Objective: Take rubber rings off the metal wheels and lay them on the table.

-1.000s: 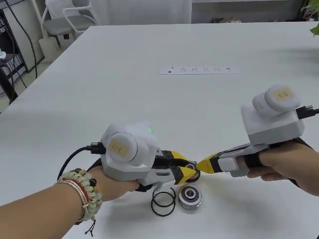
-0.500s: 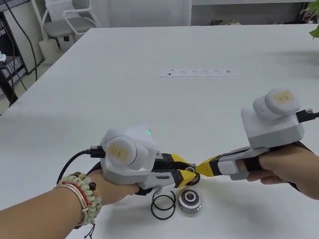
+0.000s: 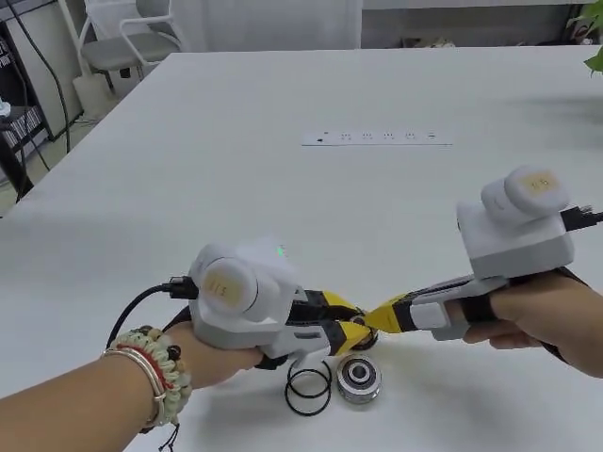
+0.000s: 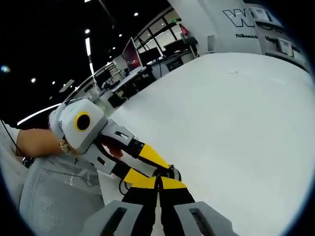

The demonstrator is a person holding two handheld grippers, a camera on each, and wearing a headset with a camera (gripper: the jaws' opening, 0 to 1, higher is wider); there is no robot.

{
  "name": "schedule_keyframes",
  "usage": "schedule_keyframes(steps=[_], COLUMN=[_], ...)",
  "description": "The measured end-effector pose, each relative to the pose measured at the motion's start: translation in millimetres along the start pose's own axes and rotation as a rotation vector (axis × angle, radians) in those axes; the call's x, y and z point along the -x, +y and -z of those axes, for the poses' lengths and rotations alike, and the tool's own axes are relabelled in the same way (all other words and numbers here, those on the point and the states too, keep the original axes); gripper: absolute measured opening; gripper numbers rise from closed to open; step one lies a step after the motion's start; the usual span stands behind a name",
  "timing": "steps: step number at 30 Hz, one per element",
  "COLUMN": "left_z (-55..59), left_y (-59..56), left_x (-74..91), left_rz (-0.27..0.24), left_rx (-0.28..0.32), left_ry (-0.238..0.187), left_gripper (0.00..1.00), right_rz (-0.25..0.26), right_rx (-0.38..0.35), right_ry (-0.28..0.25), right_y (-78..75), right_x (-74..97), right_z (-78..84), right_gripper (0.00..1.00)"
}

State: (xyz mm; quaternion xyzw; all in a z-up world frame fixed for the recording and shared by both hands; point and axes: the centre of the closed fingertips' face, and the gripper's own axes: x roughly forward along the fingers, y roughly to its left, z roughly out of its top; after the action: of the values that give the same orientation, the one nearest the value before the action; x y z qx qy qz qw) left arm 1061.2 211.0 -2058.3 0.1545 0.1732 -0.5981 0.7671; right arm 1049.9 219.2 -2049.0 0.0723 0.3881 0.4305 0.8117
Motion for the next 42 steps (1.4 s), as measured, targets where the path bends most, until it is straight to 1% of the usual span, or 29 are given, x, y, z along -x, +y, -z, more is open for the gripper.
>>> schedule_keyframes(steps=[3,6,7,8,9,10,11,13,16,21,24,29,31,34,37,40,42], left_z=[0.1,0.0,-0.1,-0.4,-0.4,-0.7,-0.2,0.9,1.2,1.3,0.9,0.7,0.7,0.4,1.0,1.5,2.8], left_y=[0.1,-0.1,0.0,-0.1,-2.2,-4.0,-4.8,-4.4,-4.4,-4.3,-4.3,-5.1,-5.6,-6.2,-3.6,-1.8,0.8], left_x=[0.0,0.0,0.0,-0.1,0.0,0.2,0.6,0.9,0.8,0.7,0.7,0.3,0.2,1.0,2.2,5.1,7.5], left_rz=[0.000,-0.004,-0.006,-0.005,0.009,0.024,0.027,0.018,0.022,0.021,0.020,0.023,0.026,0.035,0.026,0.026,0.019], left_rx=[0.001,0.006,0.011,0.030,0.040,0.035,0.017,-0.014,-0.015,-0.017,-0.015,-0.014,-0.018,-0.020,-0.010,-0.004,0.007], left_ry=[-0.001,-0.002,0.000,0.006,0.014,0.020,0.029,0.039,0.040,0.037,0.035,0.034,0.036,0.048,0.061,0.070,0.074], left_gripper=[0.08,0.08,0.08,0.09,0.10,0.13,0.15,0.15,0.14,0.14,0.14,0.14,0.14,0.15,0.14,0.12,0.12], right_rz=[0.000,0.031,0.036,0.038,0.040,0.048,0.054,0.059,0.055,0.018,0.020,0.005,0.013,0.049,0.052,0.053,0.047], right_rx=[-0.005,-0.026,-0.025,-0.025,-0.028,-0.034,-0.035,-0.046,-0.049,-0.042,-0.032,-0.047,-0.050,-0.056,-0.067,-0.062,-0.064], right_ry=[-0.001,0.009,0.011,0.009,0.008,0.007,0.005,-0.003,-0.005,-0.020,-0.018,-0.020,-0.018,-0.014,-0.019,-0.022,-0.027], right_y=[-0.2,-6.5,-7.4,-7.9,-8.5,-10.2,-11.4,-13.4,-12.5,-2.3,-1.8,0.5,-1.2,-8.1,-9.4,-9.3,-7.8], right_x=[0.7,1.3,1.4,1.4,1.6,2.2,2.6,3.6,3.5,3.1,2.7,3.5,3.6,5.3,5.9,6.1,6.0], right_z=[-0.2,1.7,2.1,2.3,2.4,2.4,2.2,1.1,0.8,-4.5,-4.8,-4.9,-4.3,-3.2,-3.3,-4.2,-5.3], right_gripper=[0.00,0.00,0.00,0.00,0.00,0.00,0.00,0.00,0.00,0.00,0.00,0.00,0.00,0.00,0.00,0.00,0.00])
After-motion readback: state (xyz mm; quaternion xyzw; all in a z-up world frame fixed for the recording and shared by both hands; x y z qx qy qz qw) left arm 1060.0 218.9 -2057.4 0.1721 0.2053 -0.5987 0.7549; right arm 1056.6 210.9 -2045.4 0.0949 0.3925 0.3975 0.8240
